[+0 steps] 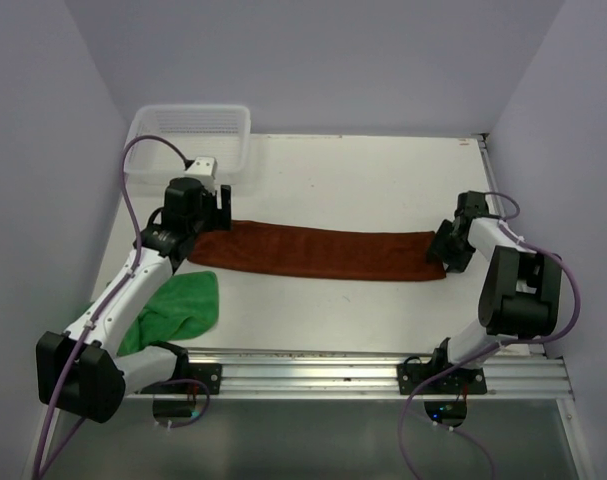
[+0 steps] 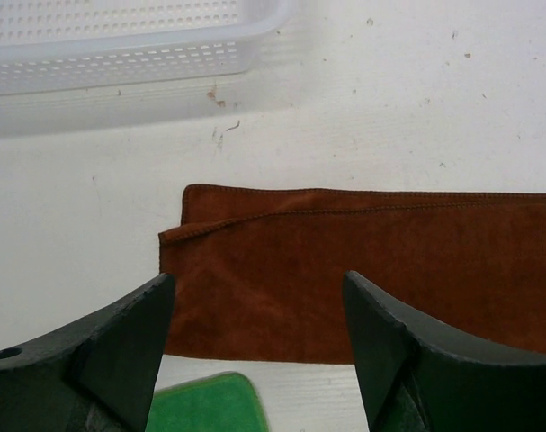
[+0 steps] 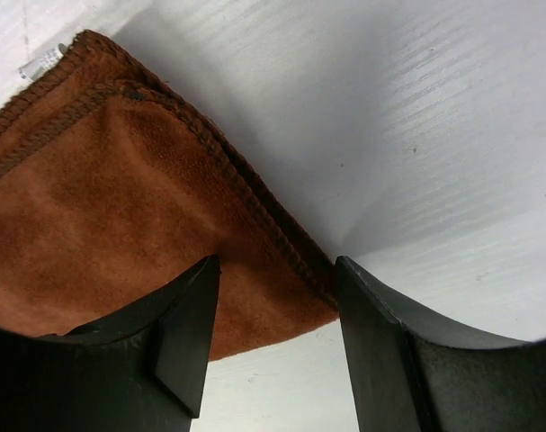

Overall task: Roll the towels
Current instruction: Fold the towel

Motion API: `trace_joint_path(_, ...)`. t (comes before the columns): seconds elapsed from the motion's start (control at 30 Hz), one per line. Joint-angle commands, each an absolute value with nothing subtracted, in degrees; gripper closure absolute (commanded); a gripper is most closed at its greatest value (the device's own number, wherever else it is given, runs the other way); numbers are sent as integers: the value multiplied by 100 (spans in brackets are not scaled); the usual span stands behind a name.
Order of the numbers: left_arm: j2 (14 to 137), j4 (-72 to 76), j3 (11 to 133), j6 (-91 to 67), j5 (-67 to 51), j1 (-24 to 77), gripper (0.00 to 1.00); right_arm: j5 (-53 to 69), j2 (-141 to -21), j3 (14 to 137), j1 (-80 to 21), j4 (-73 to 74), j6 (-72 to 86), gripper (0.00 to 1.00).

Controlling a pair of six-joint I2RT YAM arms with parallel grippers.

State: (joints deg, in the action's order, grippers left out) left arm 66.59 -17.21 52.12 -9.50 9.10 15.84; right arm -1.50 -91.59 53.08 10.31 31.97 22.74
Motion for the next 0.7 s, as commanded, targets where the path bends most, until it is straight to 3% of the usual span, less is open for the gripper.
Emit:
trace_joint_path(0.0,6425,-1406,5186,-1055,791,1608,21,-61,-9298,5414,1055,3093,2100,43)
trace_joint_path(0.4,6311,-1424,5124,-1037,817,1617,20,-202,-9791,5467,958,3006,2215,56)
trace_joint_path(0.53,6354,-1415,5142,-1037,800,1617,20,-264,-9800,5510,958,3006,2232,64)
trace_joint_path(0.67,6390,-1441,5150,-1037,765,1617,19,-404,-9791,5870,958,3374,2189,79)
